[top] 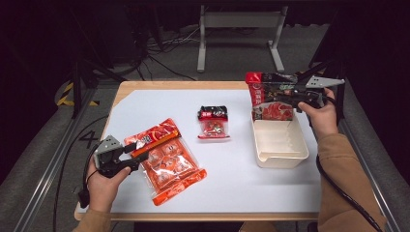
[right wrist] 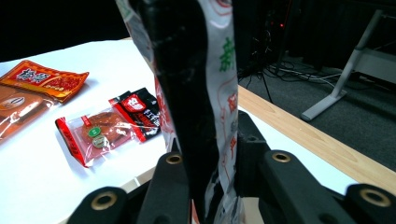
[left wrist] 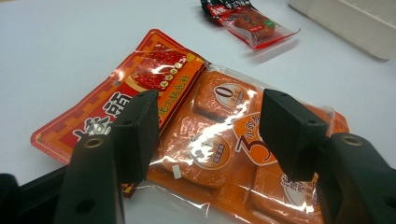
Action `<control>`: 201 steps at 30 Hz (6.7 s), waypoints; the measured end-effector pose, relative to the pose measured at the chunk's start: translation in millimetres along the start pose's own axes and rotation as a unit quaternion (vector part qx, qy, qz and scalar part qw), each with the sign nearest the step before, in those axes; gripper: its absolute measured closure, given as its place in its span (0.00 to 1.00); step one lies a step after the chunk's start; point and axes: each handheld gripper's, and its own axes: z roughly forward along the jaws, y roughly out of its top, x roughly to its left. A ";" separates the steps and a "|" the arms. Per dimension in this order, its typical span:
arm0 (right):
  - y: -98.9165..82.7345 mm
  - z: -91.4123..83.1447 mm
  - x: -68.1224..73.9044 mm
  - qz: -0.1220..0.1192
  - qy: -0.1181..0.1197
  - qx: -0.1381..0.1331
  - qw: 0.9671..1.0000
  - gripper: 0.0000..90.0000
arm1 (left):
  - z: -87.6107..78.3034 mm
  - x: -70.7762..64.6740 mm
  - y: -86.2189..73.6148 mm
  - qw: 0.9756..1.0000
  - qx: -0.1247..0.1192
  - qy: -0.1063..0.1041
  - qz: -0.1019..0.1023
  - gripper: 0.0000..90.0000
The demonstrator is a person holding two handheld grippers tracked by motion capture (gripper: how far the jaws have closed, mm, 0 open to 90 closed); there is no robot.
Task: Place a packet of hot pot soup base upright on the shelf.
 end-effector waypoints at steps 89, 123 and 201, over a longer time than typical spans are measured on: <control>-20.5 -65.3 162.6 0.055 -0.028 -0.027 0.998 0.31 | -12.5 54.2 6.8 1.000 -0.003 0.025 -0.009 0.16; -45.9 -13.8 206.3 0.040 0.043 0.000 0.998 0.32 | 17.2 81.7 0.3 0.992 -0.044 0.104 -0.063 0.17; -51.5 -2.2 206.9 0.047 0.063 0.037 0.996 0.40 | 29.0 59.9 15.4 0.998 -0.002 -0.045 -0.052 1.00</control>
